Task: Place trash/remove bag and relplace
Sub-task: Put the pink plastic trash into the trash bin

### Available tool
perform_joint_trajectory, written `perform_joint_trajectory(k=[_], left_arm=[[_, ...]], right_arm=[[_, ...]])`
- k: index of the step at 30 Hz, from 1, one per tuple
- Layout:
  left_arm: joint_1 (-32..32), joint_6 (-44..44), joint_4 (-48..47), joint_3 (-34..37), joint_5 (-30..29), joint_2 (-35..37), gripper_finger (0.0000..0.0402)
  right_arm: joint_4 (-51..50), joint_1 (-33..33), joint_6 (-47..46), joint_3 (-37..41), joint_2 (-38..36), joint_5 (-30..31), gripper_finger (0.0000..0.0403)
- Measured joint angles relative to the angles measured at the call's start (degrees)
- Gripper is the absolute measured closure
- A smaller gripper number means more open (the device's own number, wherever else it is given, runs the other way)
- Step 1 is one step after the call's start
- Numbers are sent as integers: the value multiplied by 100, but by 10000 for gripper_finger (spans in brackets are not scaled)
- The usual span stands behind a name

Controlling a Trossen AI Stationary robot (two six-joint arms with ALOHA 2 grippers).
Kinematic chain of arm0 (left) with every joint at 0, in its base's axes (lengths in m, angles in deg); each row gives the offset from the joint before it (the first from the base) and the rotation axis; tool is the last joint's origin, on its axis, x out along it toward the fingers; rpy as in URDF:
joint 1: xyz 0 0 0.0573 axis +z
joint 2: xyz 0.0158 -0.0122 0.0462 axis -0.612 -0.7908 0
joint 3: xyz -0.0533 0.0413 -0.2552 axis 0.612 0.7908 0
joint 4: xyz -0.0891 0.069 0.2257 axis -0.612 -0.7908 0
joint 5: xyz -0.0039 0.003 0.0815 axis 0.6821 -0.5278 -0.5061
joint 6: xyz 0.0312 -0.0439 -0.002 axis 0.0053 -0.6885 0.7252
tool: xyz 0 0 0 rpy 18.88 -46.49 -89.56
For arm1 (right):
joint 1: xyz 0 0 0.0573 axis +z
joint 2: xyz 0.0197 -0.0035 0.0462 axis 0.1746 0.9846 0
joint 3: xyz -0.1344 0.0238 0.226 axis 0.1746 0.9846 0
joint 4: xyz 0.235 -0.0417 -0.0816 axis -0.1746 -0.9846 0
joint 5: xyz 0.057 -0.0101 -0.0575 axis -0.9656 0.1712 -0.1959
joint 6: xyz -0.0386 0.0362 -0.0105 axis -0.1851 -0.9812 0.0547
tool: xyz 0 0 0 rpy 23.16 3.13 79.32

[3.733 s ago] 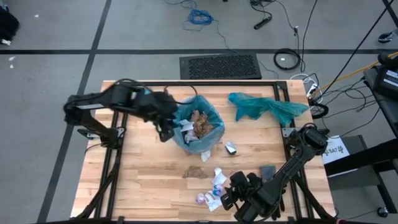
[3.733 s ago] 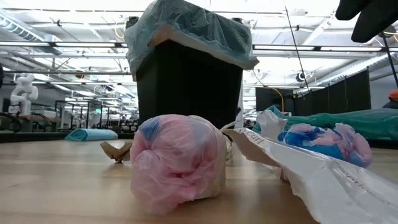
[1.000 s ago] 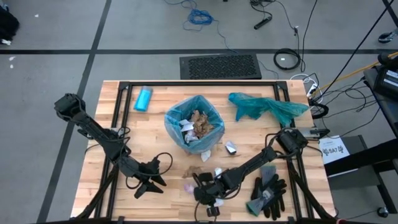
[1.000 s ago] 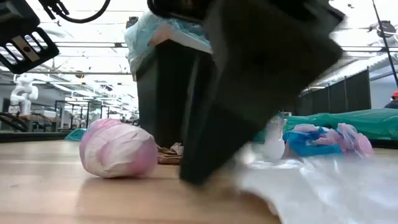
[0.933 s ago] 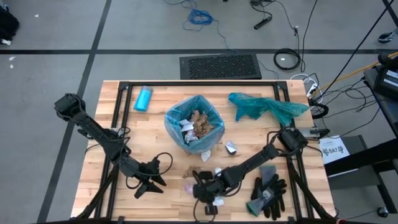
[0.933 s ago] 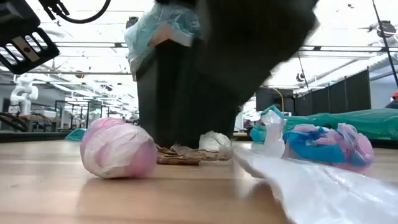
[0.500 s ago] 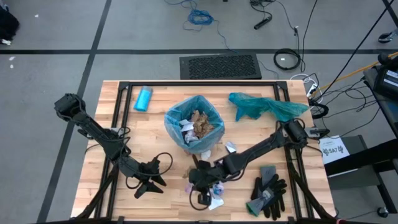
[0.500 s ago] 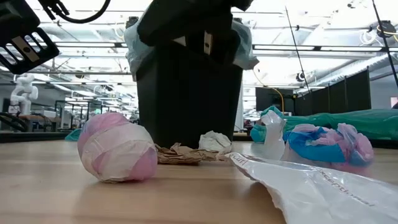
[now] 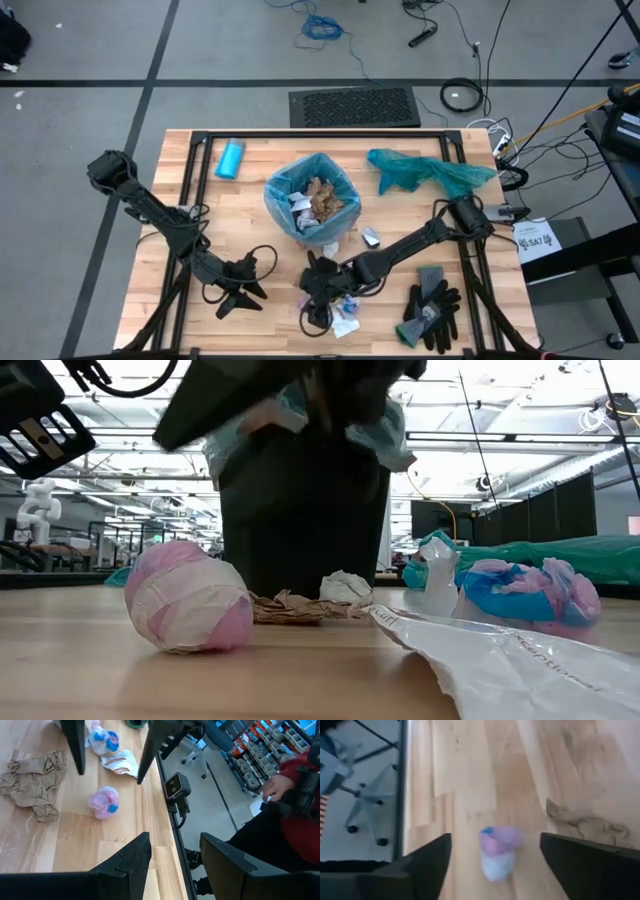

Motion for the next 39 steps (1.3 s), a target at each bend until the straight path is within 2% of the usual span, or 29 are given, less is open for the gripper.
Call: perform_joint_trajectory(k=[3, 5, 10, 14, 17, 20, 24, 25, 30, 34, 39], left_arm=[[0, 0, -1, 0, 0, 0, 228], [0, 1, 0, 0, 0, 0, 228], [-1, 33, -3, -3, 0, 0, 228], [0, 42, -29, -4, 0, 0, 228], [-1, 47, -36, -4, 0, 0, 228], [0, 128, -45, -4, 0, 0, 228], [0, 197, -70, -4, 0, 0, 228], [5, 196, -73, -4, 0, 0, 228], [103, 139, -142, -4, -3, 0, 228], [327, 233, -150, -4, -35, 0, 228], [562, 557, -151, -4, -35, 0, 228]], right_arm=[[286, 28, 88, 0, 193, -75, 64], [448, 48, 277, 2, 304, -77, 53], [519, 84, 740, 0, 506, -76, 67], [393, 84, 773, 1, 703, -86, 115], [398, 84, 785, 0, 766, -49, 170], [342, 69, 723, 0, 747, -32, 246], [218, 80, 580, 11, 416, -159, 370], [233, 73, 542, 9, 283, -267, 381], [61, -17, 439, -1, -349, -365, 371], [-407, -43, 368, -60, -889, -359, 383], [-1228, -58, 300, -312, -1439, 442, 388]])
